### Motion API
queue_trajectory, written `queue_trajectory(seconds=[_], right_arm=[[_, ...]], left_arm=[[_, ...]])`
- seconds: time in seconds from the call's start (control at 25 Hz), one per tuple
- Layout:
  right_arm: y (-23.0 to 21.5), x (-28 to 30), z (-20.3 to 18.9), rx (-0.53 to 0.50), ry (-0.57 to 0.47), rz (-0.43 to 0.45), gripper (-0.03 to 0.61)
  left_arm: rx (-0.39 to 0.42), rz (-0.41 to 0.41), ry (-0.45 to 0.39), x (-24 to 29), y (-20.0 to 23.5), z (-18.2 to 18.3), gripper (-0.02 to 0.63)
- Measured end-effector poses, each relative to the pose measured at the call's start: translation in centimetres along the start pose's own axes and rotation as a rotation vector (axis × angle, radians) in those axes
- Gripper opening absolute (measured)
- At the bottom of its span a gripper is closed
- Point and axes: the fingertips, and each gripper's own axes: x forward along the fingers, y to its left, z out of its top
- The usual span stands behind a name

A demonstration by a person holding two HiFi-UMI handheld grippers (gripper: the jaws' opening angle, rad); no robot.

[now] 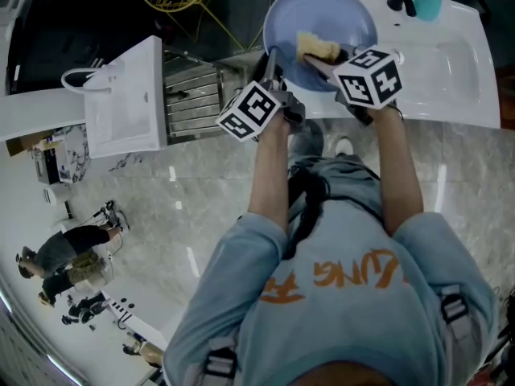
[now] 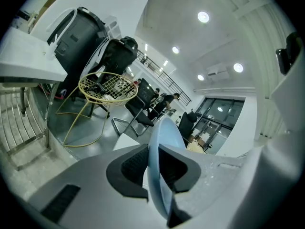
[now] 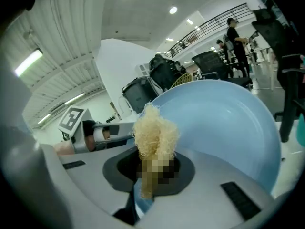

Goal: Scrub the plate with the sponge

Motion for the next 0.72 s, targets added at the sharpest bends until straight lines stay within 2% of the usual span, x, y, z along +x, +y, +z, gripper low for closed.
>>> queue_trajectory(seconds=[0.16,0.32,0.56,0.72], right_arm=[[2.9,1.1,-0.9,-0.065,0.052,0.099,0.034],[3.8,1.3,-2.0,-0.103,0.091,0.120,0.034],[2.9,0.0,-4.1,-0.166,0.191,0.066,0.034],[1.3,-1.5,-4.5,-0.162,0.199,0.016,0.034]], left_arm=[[-0.056,0.013,-0.033,-0.5,0.4,0.1,0.048],[-0.100,0.014,-0.055,-0.9,0.6,-0.1,0.048],[-0.127,0.031,-0.067,-1.3,1.0,-0.5,0.048],[-0.153,0.029,-0.084,-1.2,1.0,-0.4,0.048]])
